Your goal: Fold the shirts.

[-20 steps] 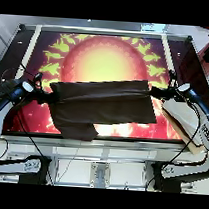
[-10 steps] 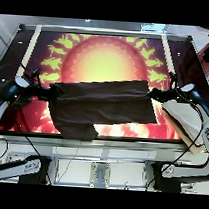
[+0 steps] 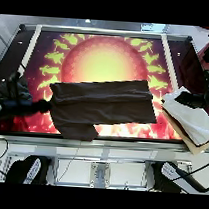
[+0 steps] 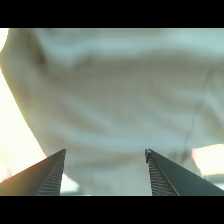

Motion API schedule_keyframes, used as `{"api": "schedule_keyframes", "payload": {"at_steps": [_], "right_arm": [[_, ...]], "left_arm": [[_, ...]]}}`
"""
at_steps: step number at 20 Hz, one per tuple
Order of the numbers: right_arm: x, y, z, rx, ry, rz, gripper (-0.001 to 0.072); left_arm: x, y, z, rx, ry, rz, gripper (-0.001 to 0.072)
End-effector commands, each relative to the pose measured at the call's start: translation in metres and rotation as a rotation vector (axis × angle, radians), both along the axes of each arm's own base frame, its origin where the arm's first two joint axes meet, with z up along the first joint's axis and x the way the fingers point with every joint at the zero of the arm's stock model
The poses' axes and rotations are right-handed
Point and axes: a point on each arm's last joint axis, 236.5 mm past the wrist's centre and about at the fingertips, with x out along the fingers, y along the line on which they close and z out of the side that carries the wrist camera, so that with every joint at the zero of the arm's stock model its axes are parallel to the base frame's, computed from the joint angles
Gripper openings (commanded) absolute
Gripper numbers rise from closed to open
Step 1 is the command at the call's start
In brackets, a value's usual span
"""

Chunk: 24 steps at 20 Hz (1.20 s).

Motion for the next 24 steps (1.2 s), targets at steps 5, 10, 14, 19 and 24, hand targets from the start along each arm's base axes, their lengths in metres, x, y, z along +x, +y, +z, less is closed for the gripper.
{"api": "schedule_keyframes", "payload": {"at_steps": [5,10,14,19,24], "right_arm": [[-0.007,0.016,0.030,0.075,-0.072,0.011,0.0385],[-0.004,0.022,0.034,0.103,-0.090,0.011,0.0384],[-0.004,0.022,0.034,0.104,-0.090,0.012,0.0385],[-0.004,0.022,0.034,0.104,-0.090,0.011,0.0385],[-0.004,0.022,0.034,0.105,-0.090,0.011,0.0384]], "left_arm": [[-0.087,-0.051,-0.109,-0.277,0.291,0.142,0.0600],[-0.094,-0.058,-0.135,-0.340,0.319,0.225,0.0598],[-0.068,-0.052,-0.134,-0.364,0.215,0.296,0.0586],[-0.070,-0.058,-0.133,-0.396,0.222,0.286,0.0586],[-0.089,-0.073,-0.137,-0.439,0.299,0.255,0.0453]]}}
